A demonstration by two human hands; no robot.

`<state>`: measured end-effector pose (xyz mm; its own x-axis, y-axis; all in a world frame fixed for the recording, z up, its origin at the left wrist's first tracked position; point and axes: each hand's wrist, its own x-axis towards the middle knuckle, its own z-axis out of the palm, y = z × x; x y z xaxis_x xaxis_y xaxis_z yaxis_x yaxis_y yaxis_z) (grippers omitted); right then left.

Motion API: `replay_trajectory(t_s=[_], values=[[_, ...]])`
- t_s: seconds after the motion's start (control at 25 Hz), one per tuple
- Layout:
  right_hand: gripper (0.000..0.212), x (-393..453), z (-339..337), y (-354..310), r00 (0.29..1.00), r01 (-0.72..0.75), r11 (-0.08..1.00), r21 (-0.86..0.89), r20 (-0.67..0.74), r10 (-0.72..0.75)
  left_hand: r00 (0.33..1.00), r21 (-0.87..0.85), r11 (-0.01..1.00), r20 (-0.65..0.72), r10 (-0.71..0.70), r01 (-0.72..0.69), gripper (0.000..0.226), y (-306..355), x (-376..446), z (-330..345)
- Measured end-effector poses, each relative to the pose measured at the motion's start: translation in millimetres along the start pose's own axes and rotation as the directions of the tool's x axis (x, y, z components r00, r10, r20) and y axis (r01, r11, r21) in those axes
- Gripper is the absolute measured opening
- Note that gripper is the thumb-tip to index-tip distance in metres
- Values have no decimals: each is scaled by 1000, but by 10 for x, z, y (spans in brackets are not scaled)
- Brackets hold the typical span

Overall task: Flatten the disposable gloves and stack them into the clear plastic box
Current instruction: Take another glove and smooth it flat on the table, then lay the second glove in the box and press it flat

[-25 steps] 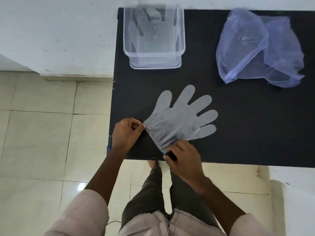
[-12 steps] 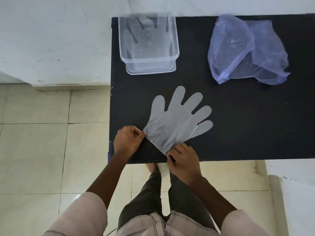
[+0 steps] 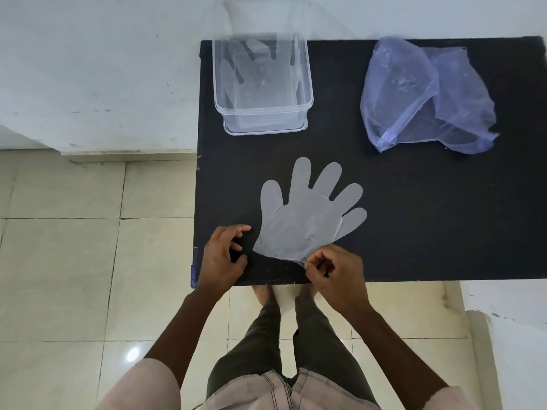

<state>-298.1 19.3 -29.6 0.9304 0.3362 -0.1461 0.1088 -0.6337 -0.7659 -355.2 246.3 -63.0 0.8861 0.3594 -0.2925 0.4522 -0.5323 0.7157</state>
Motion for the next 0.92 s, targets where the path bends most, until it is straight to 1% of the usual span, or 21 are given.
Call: replay_trajectory(t_s=[0.04, 0.12, 0.28, 0.44, 0.52, 0.6, 0.68, 0.76, 0.84, 0.88, 0.92], values=[[11, 23, -40, -22, 1000, -11, 1000, 25, 1, 11, 999, 33, 999, 11, 43, -43, 53, -13, -5, 7], [10, 76, -122, -47, 1000, -18, 999, 42, -5, 18, 994, 71, 991, 31, 108, -110, 54, 3, 43, 50], [10, 158, -246, -54, 999, -41, 998, 53, -19, 43, 968, 60, 969, 87, 235, -240, 38, 125, 176, 155], [8, 191, -326, -23, 996, -75, 994, 78, -37, 78, 954, 7, 956, 60, 293, -294, 22, 212, 222, 150], [8, 212, -366, 1, 992, -102, 991, 85, -61, 107, 950, -14, 951, 42, 310, -309, 18, 279, 230, 118], [8, 244, -408, 18, 989, -109, 992, 71, -96, 115, 955, -40, 955, 29, 296, -294, 16, 387, 251, 81], [9, 283, -463, 23, 985, -97, 992, 76, -133, 106, 965, -117, 959, 19, 263, -259, 11, 519, 283, 36], [7, 327, -536, 25, 979, -120, 981, 150, -145, 142, 975, -281, 939, 42, 220, -200, 5, 667, 314, -18], [4, 362, -625, 2, 969, -186, 925, 331, -96, 229, 976, -495, 863, 118, 180, -100, 6, 822, 335, -78], [2, 378, -671, -24, 963, -215, 880, 424, -60, 264, 973, -579, 813, 145, 179, -63, 10, 897, 350, -100], [5, 402, -717, -46, 958, -232, 840, 491, -37, 286, 971, -636, 770, 155, 180, -42, 14, 973, 372, -114]])
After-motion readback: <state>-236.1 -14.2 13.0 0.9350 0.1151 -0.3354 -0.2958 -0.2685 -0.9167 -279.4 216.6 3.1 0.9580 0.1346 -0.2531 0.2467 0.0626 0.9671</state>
